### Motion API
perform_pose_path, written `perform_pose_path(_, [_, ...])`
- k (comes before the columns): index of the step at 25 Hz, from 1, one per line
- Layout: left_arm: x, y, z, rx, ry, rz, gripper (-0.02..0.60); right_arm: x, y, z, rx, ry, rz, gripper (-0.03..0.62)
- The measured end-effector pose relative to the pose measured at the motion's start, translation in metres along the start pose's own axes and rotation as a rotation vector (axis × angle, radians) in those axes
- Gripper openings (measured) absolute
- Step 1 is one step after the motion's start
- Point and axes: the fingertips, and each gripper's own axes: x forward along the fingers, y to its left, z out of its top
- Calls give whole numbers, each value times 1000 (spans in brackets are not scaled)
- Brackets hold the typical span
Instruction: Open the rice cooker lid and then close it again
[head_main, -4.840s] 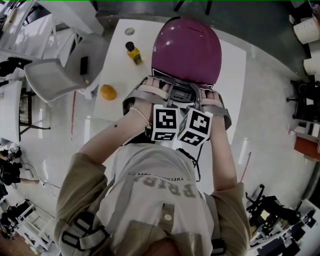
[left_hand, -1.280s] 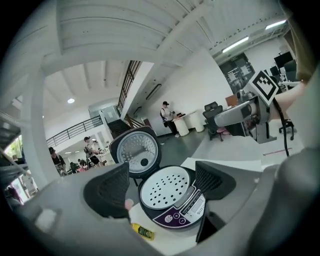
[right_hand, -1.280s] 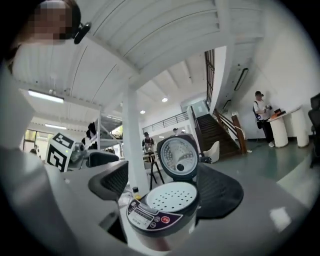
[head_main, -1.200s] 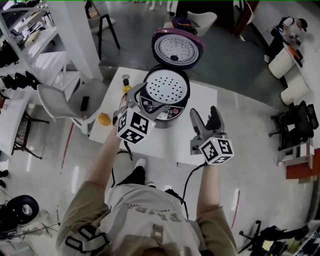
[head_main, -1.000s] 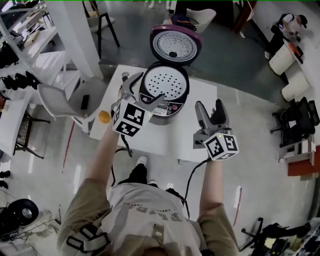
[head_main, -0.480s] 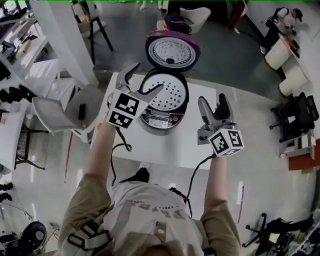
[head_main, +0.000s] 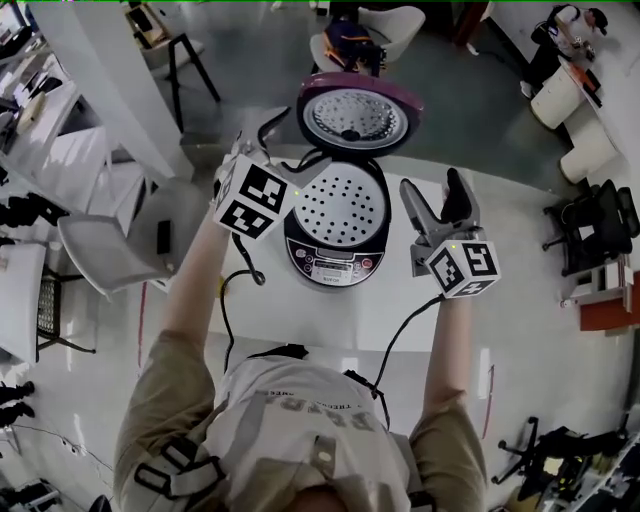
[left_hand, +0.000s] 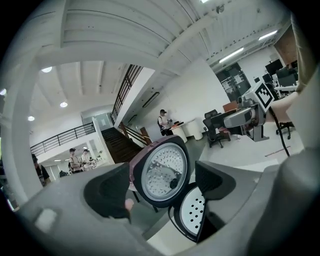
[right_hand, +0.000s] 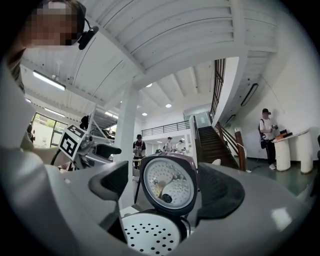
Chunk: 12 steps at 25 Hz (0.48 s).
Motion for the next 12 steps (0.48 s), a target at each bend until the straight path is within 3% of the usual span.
perform_pose_path(12, [44, 33, -7, 94, 14, -95, 425, 61, -21, 4, -70, 72, 34, 410])
